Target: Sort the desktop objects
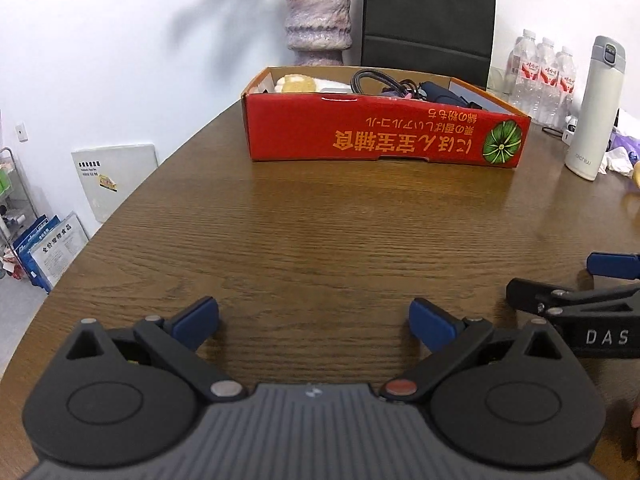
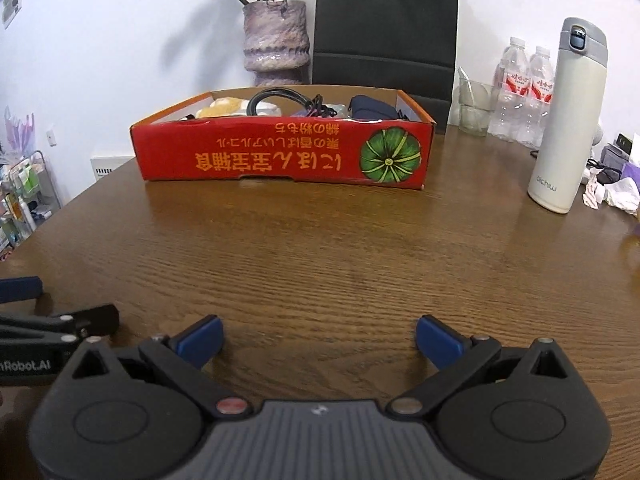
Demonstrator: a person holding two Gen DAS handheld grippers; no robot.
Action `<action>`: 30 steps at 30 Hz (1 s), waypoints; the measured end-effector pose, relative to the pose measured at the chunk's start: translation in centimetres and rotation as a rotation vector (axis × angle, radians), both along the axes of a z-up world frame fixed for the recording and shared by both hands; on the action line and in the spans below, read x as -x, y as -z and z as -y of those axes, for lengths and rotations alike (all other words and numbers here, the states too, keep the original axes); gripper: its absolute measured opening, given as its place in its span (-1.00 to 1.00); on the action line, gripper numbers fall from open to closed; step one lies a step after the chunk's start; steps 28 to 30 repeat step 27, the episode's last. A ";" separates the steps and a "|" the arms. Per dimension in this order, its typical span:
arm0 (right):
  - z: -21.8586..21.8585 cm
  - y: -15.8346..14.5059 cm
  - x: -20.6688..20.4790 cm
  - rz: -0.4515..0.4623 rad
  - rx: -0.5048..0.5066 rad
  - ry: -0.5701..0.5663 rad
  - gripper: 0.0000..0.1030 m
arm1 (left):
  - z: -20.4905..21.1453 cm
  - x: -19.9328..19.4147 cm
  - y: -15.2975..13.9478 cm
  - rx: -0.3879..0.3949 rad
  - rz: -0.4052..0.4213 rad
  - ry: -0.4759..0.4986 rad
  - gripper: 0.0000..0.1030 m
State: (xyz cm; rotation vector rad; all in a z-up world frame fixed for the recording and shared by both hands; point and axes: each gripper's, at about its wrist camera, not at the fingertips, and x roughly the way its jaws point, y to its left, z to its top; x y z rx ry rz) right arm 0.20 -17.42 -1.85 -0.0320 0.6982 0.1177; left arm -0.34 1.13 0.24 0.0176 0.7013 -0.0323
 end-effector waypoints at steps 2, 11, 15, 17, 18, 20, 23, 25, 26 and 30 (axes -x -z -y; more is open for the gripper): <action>-0.2 0.0 0.0 0.000 0.001 -0.009 1.00 | 0.1 -0.1 0.0 -0.001 0.000 0.000 1.00; -0.3 0.0 0.0 -0.001 -0.002 -0.017 1.00 | 0.1 0.1 0.0 0.003 0.000 -0.011 1.00; -0.3 0.0 0.0 -0.001 -0.003 -0.017 1.00 | 0.0 0.0 0.0 0.003 0.000 -0.009 1.00; -0.3 0.0 0.0 -0.001 -0.002 -0.017 1.00 | 0.0 0.0 0.0 0.003 0.000 -0.009 1.00; -0.3 0.0 0.0 -0.001 -0.002 -0.017 1.00 | 0.1 0.0 0.0 0.003 0.000 -0.009 1.00; -0.3 0.0 0.0 -0.001 -0.003 -0.017 1.00 | 0.1 0.0 0.0 0.003 0.000 -0.009 1.00; -0.2 -0.1 0.0 -0.001 -0.003 -0.018 1.00 | 0.0 -0.1 0.0 0.002 -0.001 -0.008 1.00; -0.3 -0.1 0.0 -0.001 -0.003 -0.020 1.00 | 0.1 -0.1 0.0 0.002 -0.001 -0.008 1.00; -0.3 -0.1 0.0 -0.001 -0.003 -0.020 1.00 | 0.1 -0.1 0.0 0.002 -0.001 -0.008 1.00; -0.3 -0.1 0.0 -0.001 -0.003 -0.019 1.00 | 0.1 -0.1 0.0 0.001 -0.001 -0.009 1.00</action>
